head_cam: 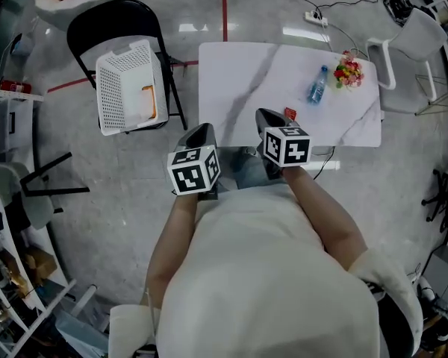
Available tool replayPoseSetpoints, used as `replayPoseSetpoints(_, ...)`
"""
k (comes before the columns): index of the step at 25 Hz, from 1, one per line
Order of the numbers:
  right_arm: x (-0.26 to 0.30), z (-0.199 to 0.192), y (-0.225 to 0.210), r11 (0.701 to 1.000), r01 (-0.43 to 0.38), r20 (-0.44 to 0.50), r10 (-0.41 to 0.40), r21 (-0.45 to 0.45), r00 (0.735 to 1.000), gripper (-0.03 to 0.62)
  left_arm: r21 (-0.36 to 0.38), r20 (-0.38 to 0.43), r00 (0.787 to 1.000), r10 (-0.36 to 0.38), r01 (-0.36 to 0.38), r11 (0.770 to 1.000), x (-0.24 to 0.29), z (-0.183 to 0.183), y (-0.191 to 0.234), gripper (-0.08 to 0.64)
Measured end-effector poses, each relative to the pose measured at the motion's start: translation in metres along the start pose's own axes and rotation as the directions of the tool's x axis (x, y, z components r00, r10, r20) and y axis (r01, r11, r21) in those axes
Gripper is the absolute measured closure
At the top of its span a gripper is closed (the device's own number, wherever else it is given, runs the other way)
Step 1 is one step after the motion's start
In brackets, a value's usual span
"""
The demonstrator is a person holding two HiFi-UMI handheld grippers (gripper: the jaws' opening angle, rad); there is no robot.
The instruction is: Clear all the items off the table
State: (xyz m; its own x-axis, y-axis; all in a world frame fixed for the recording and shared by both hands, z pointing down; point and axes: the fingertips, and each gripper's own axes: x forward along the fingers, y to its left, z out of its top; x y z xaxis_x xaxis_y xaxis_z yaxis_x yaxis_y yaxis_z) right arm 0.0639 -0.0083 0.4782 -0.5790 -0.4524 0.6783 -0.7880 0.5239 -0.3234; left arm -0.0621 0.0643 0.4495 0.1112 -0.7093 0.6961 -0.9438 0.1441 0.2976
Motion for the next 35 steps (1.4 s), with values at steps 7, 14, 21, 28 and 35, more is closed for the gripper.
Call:
replayPoseSetpoints(7,-0.005,-0.007,-0.043,0.999,0.026,-0.013,-0.025,0.030,1.000,0.594,0.051,-0.033,0.999,-0.021,0.022,0.998,0.029,0.001,-0.035,0.552)
replayPoseSetpoints(14,-0.003,-0.020,-0.082,0.996,0.058,-0.047,-0.055,0.068,0.997,0.594,0.081,-0.080,0.996,-0.038,0.044,0.996,0.059,-0.005,-0.058,0.552)
replayPoseSetpoints(21,0.006,-0.045,-0.132,0.988,0.121,-0.105,-0.111,0.093,0.988,0.594,0.113,-0.147,0.988,-0.057,0.074,0.991,0.094,-0.022,-0.082,0.551)
replayPoseSetpoints(28,0.022,-0.072,-0.175,0.974,0.196,-0.167,-0.176,0.116,0.970,0.594,0.142,-0.230,0.971,-0.067,0.101,0.985,0.129,-0.051,-0.096,0.552)
replayPoseSetpoints(35,0.041,-0.107,-0.216,0.957,0.265,-0.240,-0.231,0.120,0.943,0.594,0.127,-0.297,0.953,-0.055,0.096,0.987,0.160,-0.078,-0.103,0.552)
